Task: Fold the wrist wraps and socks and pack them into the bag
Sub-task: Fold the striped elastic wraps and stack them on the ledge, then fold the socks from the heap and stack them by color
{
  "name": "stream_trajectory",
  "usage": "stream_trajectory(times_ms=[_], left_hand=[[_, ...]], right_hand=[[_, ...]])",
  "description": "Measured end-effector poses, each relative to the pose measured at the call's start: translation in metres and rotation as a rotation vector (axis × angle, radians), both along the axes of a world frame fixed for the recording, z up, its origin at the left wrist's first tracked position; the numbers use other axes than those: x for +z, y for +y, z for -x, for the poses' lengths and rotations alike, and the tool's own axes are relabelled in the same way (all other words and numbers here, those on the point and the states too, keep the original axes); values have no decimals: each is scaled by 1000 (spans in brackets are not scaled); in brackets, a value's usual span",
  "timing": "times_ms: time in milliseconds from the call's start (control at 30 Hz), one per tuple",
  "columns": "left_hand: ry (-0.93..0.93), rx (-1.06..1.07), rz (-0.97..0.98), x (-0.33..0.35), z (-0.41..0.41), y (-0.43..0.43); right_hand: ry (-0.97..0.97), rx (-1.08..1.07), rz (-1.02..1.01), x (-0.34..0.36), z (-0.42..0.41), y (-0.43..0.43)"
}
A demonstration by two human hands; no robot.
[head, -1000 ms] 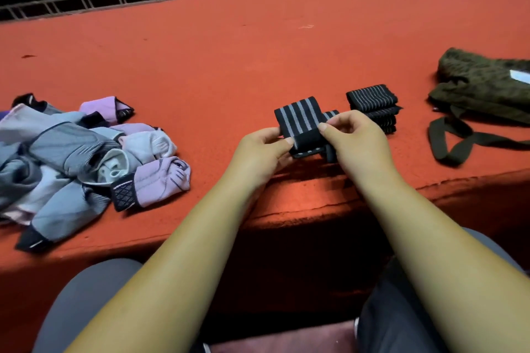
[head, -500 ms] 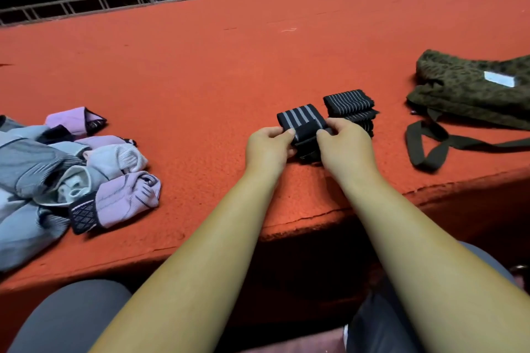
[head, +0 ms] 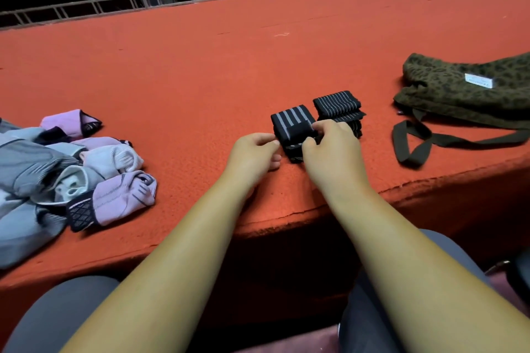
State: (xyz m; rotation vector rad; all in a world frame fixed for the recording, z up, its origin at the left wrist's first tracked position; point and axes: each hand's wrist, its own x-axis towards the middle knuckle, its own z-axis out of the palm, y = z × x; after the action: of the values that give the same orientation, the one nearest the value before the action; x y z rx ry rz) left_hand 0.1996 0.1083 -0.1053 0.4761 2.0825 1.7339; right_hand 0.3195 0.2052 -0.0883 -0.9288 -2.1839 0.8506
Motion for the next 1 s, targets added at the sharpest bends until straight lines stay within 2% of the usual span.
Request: stream_trajectory(times_ms=[133,233,333,467,500,600,700,900,1000], left_hand=[[47,-28,96,16,-7,-45],[170,28,150,23,-2,-86],[387,133,216,28,10,-134],[465,285,229,33,19,-196],[517,286,288,33,21,-209],[809,234,640,29,32,-241],[805,153,783,9,36,-260],[885,283,635,-4,49,-266],[774,471,395,8,37,-258]], right_hand=[[-20,6,-84,11,1,-22],[82,180,-43,8,11,-41],[71,358,-7,2,24,-64],[62,474,-19,-6,43,-91],[66,499,-15,-8,47,-97],[59,555,-13,-12,58,-111],[56,590,-18,-16,65,-121],[34,643,-47,-24,73,-133],[79,689,-12,-22,69,-136]])
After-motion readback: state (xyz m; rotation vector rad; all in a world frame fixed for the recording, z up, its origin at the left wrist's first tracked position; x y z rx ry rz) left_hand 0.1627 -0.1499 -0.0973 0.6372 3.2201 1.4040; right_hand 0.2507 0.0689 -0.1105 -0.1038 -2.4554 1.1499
